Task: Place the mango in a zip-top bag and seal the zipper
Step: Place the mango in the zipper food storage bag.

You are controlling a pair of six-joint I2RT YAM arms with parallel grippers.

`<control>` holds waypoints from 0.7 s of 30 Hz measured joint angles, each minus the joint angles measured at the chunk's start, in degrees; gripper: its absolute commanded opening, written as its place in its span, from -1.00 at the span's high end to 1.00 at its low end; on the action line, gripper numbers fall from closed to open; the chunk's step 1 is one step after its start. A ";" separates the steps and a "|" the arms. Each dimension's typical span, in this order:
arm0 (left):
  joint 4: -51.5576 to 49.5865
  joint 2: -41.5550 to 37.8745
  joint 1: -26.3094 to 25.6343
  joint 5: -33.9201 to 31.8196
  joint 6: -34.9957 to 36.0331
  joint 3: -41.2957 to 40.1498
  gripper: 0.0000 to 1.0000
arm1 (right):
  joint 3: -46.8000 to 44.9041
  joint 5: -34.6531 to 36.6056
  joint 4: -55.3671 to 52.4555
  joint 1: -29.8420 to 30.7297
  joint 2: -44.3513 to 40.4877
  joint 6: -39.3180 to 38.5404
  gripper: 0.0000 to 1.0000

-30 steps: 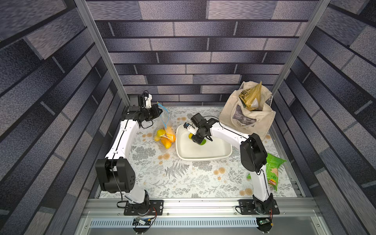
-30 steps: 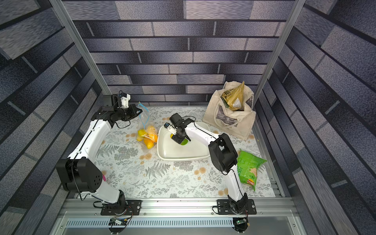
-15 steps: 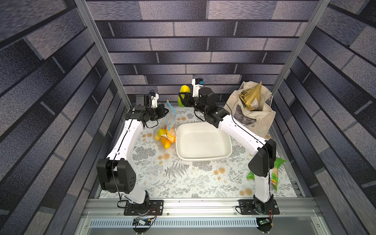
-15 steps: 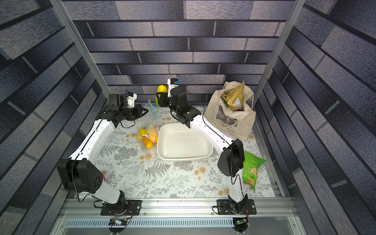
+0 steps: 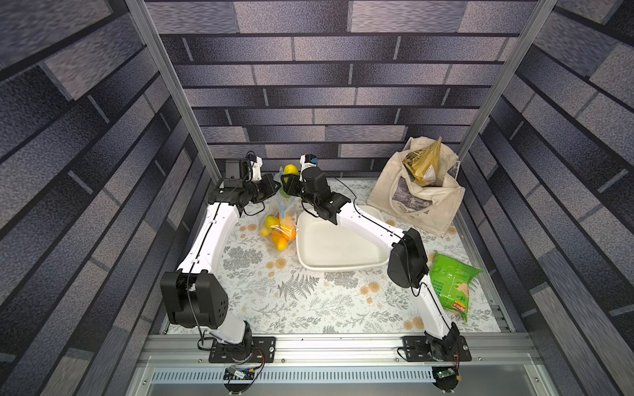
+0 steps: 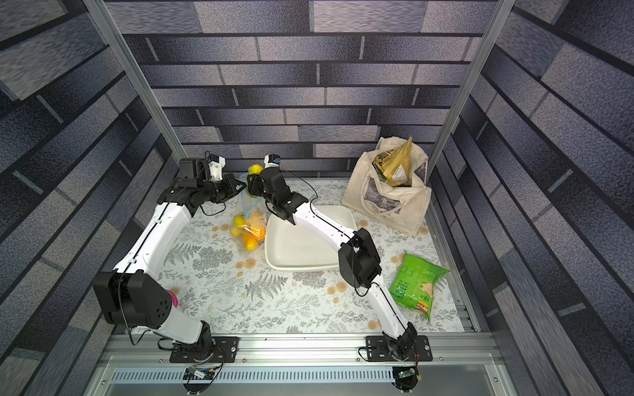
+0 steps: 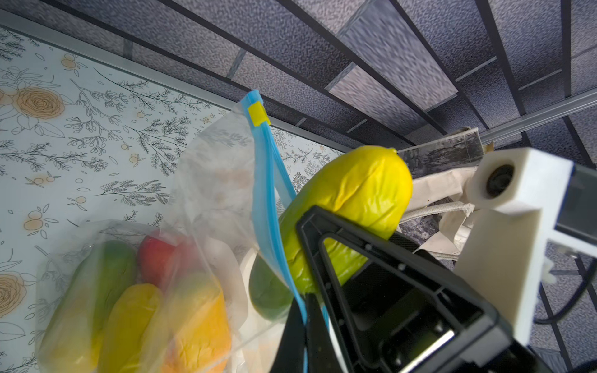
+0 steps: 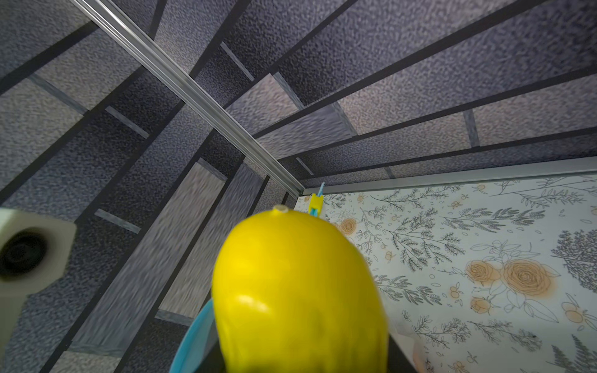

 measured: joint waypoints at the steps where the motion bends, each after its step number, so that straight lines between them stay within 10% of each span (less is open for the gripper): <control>1: 0.00 0.00 0.02 0.00 -0.02 0.00 0.99 | 0.31 -0.59 -0.31 0.11 0.00 -0.63 0.04; 8: -0.22 -0.04 0.55 -0.68 -0.07 0.00 0.99 | 2.91 -2.67 -6.43 0.35 -0.04 -7.19 -0.67; 16: -0.26 -1.97 1.66 -2.54 -0.20 -0.11 0.96 | 4.57 -3.30 -14.91 0.46 -1.68 -13.79 -0.76; 21: -0.26 -3.58 2.03 -3.78 -0.57 -0.11 0.95 | -11.89 -7.39 -13.57 0.52 -13.29 -17.55 -0.83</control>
